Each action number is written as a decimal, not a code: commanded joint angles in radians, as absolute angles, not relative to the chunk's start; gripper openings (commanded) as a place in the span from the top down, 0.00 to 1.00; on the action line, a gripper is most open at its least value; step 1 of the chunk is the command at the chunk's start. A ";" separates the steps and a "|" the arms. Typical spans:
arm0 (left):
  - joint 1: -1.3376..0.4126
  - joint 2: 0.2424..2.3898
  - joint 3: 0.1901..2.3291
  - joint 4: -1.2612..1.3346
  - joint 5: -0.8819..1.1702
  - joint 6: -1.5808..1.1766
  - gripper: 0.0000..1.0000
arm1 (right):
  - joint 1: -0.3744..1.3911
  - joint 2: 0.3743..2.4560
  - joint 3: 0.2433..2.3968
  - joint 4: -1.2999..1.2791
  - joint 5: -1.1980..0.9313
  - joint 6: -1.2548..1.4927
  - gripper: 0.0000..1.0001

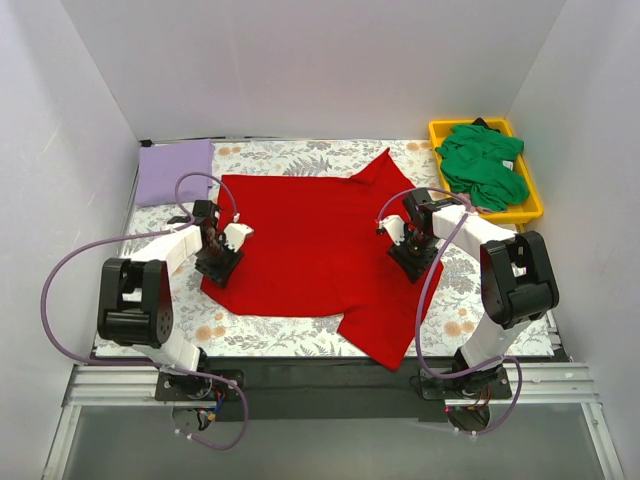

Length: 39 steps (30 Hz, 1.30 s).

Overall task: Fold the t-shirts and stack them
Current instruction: Flatten the tshirt out

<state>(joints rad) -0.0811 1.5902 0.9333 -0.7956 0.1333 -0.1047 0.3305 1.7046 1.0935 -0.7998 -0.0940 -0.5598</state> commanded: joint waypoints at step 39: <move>-0.118 1.557 0.893 -0.792 0.150 -0.075 0.67 | 0.336 1.701 1.108 -0.821 -0.081 -0.578 0.50</move>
<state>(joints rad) -0.1146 1.5658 0.9379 -0.8356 0.1673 -0.0719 0.3305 1.6886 1.0939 -0.8139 -0.0799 -0.5701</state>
